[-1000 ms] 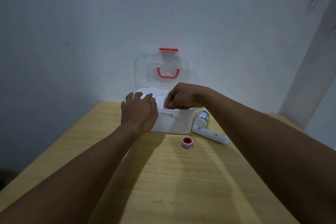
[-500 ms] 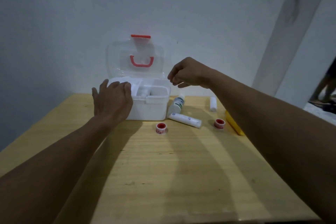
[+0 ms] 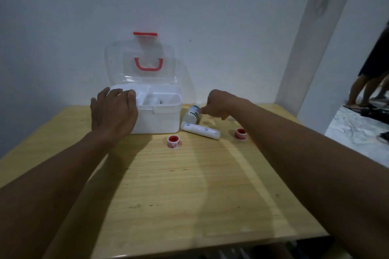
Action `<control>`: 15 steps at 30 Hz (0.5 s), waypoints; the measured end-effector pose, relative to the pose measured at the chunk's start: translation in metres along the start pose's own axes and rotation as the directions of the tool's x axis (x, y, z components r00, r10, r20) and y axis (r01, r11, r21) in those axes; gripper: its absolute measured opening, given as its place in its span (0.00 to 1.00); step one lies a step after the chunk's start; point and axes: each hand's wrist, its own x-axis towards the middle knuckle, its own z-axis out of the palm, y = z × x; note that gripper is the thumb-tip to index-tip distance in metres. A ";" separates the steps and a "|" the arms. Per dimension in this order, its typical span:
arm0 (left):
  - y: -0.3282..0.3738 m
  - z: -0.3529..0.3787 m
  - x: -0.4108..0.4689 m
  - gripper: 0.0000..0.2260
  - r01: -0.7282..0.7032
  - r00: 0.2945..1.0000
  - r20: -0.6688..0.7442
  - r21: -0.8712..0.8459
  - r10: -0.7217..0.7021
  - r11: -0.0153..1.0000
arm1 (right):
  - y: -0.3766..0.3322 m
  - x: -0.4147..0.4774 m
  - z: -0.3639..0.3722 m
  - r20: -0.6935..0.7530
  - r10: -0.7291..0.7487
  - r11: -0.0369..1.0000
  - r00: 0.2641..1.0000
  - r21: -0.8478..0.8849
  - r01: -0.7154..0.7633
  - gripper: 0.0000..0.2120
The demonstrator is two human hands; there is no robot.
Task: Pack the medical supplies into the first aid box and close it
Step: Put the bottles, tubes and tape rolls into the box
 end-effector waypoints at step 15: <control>-0.005 0.008 0.006 0.26 0.011 1.000 0.013 0.020 -0.011 1.000 | -0.019 0.017 0.016 0.068 0.192 0.858 0.979 0.473 -0.201 0.10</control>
